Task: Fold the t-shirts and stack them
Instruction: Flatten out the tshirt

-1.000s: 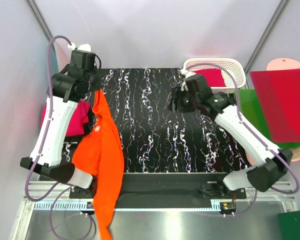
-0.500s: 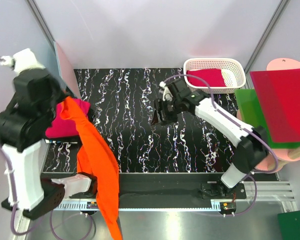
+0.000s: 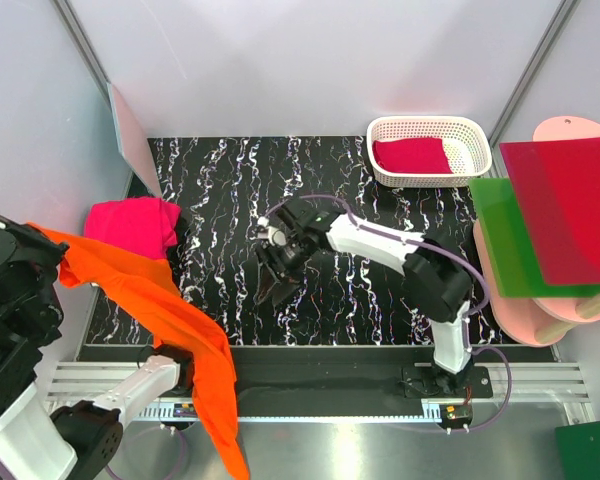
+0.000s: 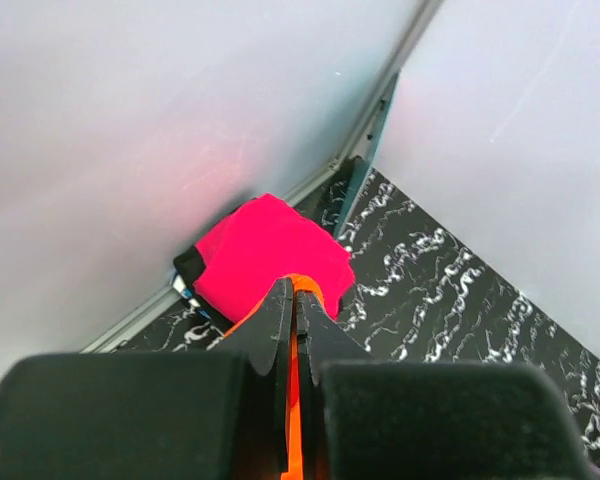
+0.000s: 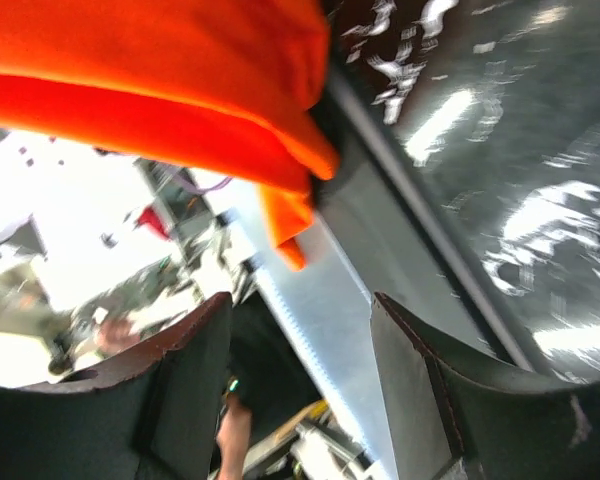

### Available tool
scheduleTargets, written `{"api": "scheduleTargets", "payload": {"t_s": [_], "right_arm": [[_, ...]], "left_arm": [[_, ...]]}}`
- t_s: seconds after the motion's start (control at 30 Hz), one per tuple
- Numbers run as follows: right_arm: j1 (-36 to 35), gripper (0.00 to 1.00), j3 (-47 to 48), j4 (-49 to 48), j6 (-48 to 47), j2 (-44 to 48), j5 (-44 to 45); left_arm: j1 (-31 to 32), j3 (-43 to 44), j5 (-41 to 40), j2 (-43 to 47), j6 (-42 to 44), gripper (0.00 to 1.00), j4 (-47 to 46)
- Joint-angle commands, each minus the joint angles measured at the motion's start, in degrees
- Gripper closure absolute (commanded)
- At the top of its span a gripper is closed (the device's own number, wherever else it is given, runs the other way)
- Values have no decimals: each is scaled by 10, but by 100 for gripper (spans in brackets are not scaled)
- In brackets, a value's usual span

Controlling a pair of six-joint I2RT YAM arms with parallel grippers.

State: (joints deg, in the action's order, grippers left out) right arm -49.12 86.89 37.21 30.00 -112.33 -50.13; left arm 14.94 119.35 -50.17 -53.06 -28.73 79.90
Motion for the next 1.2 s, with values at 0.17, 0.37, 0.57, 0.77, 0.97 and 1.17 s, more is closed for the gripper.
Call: {"api": "scheduleTargets", "payload": {"t_s": [0.17, 0.37, 0.57, 0.77, 0.97, 1.17], "right_arm": [[-72, 33, 4, -68, 32, -40, -93], [-122, 30, 32, -85, 47, -68, -58], [-148, 29, 81, -113, 72, -103, 13], [-147, 28, 111, -113, 67, -125, 122], [-146, 28, 136, -112, 53, -126, 209], [-146, 31, 193, -113, 57, -177, 180]], "left_arm": [[18, -9, -66, -38, 6, 100, 89], [18, -26, -48, -42, 6, 100, 89], [18, -49, -41, -31, 9, 100, 89], [19, -56, -43, -19, 12, 100, 89], [23, -55, -50, -13, 17, 100, 89], [24, -54, -49, -15, 17, 100, 89]]}}
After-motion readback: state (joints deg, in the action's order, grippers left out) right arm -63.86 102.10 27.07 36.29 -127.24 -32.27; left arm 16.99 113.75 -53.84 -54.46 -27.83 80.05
